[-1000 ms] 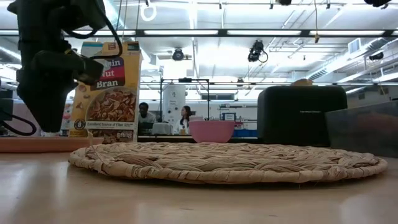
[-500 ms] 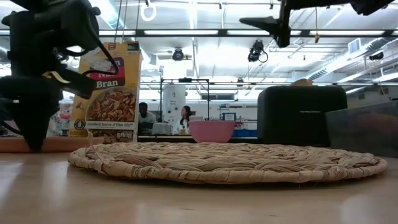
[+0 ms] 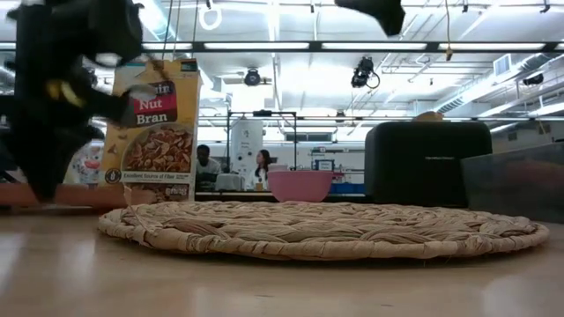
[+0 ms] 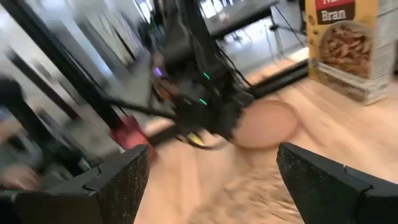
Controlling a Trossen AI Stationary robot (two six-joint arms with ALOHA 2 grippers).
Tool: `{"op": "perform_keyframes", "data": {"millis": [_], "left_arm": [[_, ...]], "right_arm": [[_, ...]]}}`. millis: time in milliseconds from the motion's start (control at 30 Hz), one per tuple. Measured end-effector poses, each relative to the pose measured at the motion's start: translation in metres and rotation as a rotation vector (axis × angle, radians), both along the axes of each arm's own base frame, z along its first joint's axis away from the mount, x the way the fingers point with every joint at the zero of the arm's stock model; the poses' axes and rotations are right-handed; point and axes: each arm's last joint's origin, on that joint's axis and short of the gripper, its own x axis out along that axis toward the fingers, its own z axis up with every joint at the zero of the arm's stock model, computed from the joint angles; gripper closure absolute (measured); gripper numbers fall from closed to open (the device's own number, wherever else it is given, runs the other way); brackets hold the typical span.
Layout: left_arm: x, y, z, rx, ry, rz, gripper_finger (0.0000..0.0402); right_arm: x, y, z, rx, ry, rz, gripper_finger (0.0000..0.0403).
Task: Arrange a breakfast setting
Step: Put the light orange plate on the brown placemat
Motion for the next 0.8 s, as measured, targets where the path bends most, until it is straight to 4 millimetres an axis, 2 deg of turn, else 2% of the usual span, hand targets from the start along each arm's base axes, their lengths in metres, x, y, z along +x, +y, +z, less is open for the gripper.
{"op": "perform_keyframes", "data": {"millis": [100, 200, 333, 400, 533, 800], "left_arm": [[0.008, -0.009, 0.033, 0.009, 0.026, -0.129, 0.0388], [0.019, -0.024, 0.072, 0.003, -0.046, -0.255, 0.0388], [0.028, -0.05, 0.114, -0.005, -0.21, -0.498, 0.0388], [0.029, -0.063, 0.121, 0.013, -0.293, -0.652, 0.0388], [0.033, -0.084, 0.109, 0.119, -0.352, -0.88, 0.038], [0.072, -0.114, 0.049, 0.208, -0.313, -1.009, 0.0388]], "right_arm": [[-0.002, -0.001, 0.021, -0.09, 0.09, 0.01, 0.0051], [-0.006, -0.003, 0.034, -0.146, 0.14, -0.007, 0.0051], [-0.012, -0.004, 0.034, -0.198, 0.232, -0.017, 0.0051], [-0.014, -0.002, 0.028, -0.221, 0.296, -0.002, 0.0051], [-0.021, 0.005, 0.015, -0.279, 0.431, 0.035, 0.0051], [-0.035, 0.024, 0.004, -0.279, 0.554, 0.037, 0.005]]}}
